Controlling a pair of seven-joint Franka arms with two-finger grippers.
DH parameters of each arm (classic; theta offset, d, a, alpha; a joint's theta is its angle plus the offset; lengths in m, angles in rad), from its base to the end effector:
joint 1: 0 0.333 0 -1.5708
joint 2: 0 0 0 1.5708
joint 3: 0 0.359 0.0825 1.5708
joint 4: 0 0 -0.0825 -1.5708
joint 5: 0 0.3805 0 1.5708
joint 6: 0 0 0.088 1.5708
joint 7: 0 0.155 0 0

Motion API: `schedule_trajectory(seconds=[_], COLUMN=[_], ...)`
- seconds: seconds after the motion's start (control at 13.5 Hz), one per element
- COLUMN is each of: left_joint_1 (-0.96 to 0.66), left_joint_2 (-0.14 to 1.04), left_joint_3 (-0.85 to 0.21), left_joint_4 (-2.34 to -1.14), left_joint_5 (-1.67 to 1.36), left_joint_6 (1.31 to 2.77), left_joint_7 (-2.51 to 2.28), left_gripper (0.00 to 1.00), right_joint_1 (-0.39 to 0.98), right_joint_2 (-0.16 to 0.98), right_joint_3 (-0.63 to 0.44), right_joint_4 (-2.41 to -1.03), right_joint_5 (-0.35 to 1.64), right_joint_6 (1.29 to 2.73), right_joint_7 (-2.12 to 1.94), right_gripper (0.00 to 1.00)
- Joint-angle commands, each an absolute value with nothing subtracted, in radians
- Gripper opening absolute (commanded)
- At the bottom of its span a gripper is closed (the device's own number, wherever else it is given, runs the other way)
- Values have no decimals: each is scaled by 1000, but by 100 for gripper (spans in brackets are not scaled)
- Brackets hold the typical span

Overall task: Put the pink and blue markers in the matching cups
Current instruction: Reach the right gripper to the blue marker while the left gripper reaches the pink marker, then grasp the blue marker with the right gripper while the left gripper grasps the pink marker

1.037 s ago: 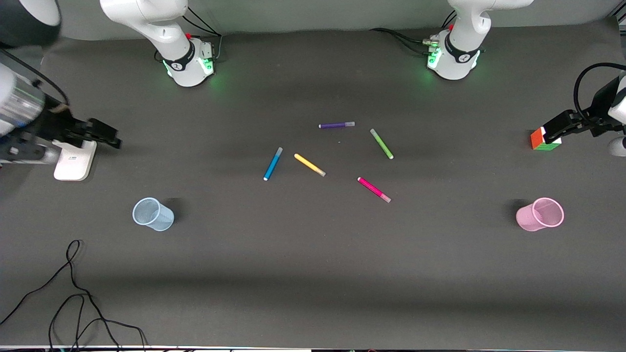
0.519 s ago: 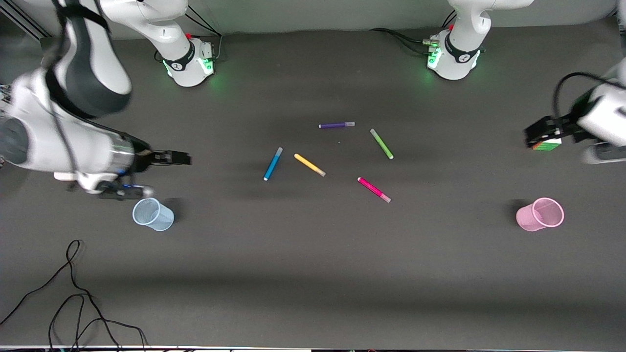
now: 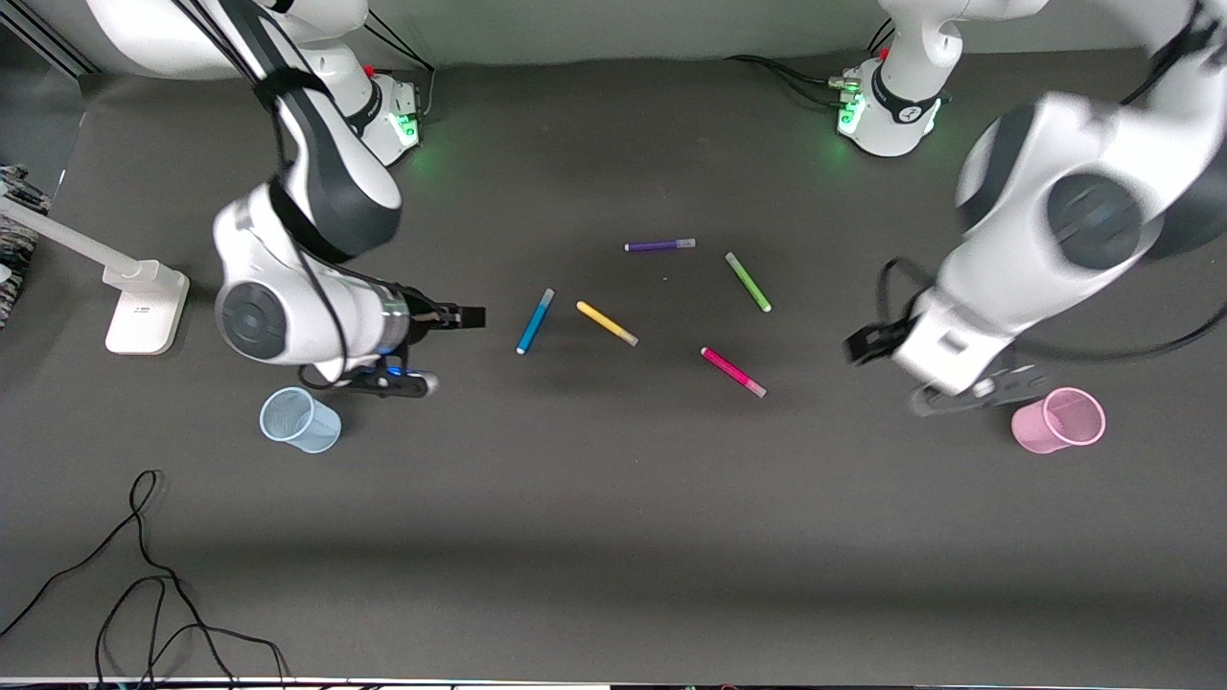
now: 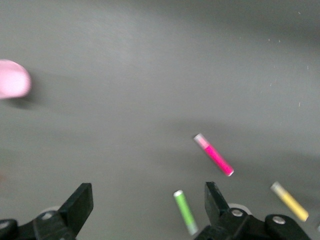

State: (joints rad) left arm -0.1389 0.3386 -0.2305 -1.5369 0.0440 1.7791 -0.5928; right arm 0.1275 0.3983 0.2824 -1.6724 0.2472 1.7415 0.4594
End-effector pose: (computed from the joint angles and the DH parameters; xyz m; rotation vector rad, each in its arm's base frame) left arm 0.6204 -0.2154 0.4508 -3.1086 -0.3460 0.1457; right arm 0.5654 0.2648 0.3628 -2.8866 0.1949 0.6346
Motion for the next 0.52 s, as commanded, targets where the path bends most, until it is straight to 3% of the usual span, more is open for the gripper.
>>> schedule_trajectory(seconds=[0.0, 0.22, 0.44], left_joint_1=[-214, -250, -250], left_joint_2=[542, 684, 712], left_joint_3=[-230, -230, -232], left_joint_4=[-1402, -1339, -1391], left_joint_5=[46, -9, -43], left_joint_6=[1801, 1839, 1864], left_joint_7=[-840, -1108, -1218], left_gripper=[99, 99, 99], right_joint_1=[144, 144, 152], right_joint_2=[523, 627, 696], right_joint_3=[284, 284, 284], right_joint_4=[-1644, -1655, -1695], right_joint_5=[316, 376, 385], right_joint_6=[1788, 1816, 1900], right_joint_7=[521, 558, 580], right_gripper=[100, 98, 93])
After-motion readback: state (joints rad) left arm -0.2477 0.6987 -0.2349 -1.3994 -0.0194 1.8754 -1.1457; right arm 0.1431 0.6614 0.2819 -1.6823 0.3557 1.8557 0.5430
